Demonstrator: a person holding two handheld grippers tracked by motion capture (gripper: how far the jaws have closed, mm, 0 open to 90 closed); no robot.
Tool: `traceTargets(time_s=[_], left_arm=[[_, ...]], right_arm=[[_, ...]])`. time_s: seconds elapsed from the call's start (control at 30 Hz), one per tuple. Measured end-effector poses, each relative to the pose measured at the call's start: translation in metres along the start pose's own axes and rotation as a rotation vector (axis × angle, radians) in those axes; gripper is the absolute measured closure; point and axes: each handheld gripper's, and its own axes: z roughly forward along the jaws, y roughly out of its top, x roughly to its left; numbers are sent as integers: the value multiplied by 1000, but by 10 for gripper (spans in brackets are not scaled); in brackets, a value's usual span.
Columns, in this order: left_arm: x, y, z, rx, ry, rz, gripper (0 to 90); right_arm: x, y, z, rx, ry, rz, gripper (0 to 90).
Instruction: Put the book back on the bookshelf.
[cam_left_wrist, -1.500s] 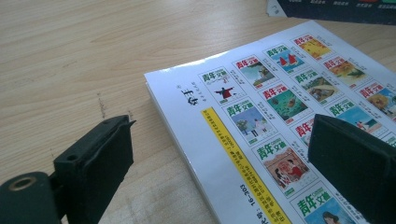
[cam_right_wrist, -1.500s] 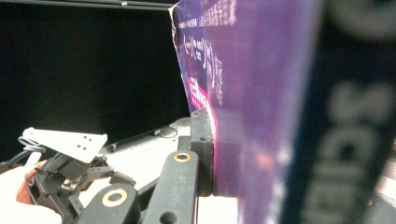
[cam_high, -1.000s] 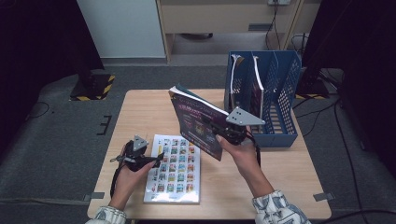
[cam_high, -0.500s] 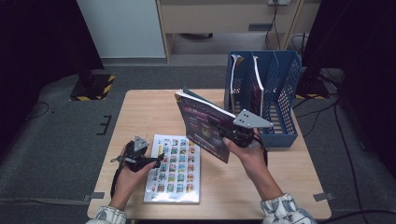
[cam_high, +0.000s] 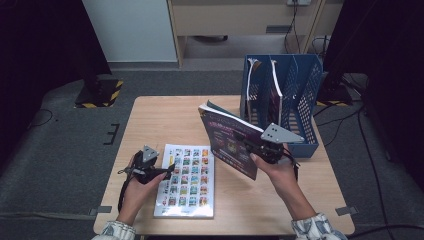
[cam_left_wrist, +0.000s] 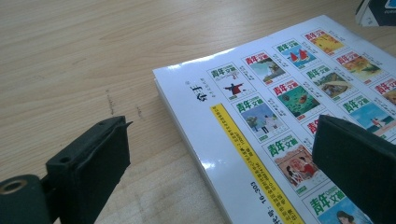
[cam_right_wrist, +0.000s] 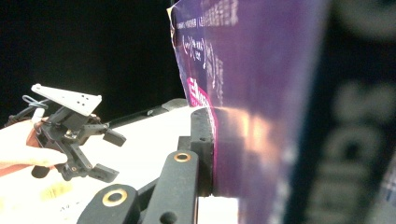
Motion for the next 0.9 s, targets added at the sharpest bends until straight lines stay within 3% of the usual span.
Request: traceTargets(time_s=[0.9], left_arm=[[1,-1,0,2,2,-4,38]], right_arm=[[-22,-7,-47,7,-40,13,842]])
